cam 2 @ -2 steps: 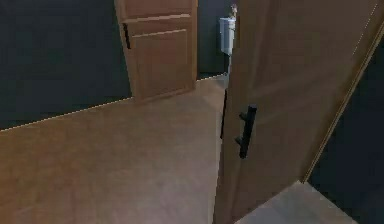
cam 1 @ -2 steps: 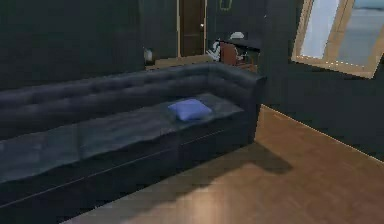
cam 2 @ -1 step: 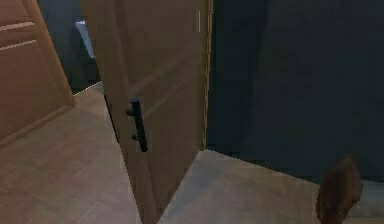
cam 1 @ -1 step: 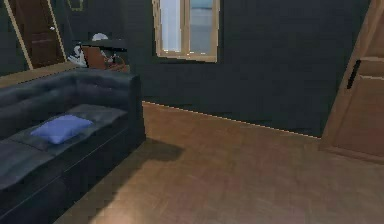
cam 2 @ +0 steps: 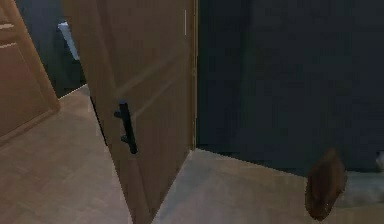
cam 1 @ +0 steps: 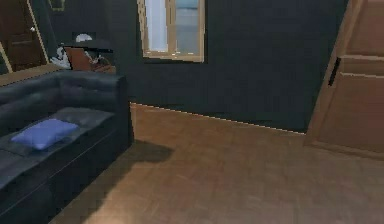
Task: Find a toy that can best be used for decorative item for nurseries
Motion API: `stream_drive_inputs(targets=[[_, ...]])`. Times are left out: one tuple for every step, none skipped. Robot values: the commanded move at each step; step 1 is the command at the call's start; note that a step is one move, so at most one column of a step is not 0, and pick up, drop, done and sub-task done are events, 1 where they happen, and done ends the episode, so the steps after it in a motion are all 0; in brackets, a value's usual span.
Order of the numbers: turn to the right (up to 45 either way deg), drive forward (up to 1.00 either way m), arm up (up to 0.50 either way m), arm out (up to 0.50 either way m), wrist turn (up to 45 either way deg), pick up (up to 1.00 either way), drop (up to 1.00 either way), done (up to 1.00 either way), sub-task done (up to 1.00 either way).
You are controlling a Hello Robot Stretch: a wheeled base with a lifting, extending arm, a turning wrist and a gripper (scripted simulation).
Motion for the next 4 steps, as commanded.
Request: stream_drive_inputs(targets=[[0.0, 1.0, 0.0, 0.0, 0.0, 0.0, 0.0, 0.0, 0.0], [0.0, 1.0, 0.0, 0.0, 0.0, 0.0, 0.0, 0.0, 0.0], [0.0, 0.2, 0.0, 0.0, 0.0, 0.0, 0.0, 0.0, 0.0], [-45.0, 0.0, 0.0, 0.0, 0.0, 0.0, 0.0, 0.0, 0.0]])
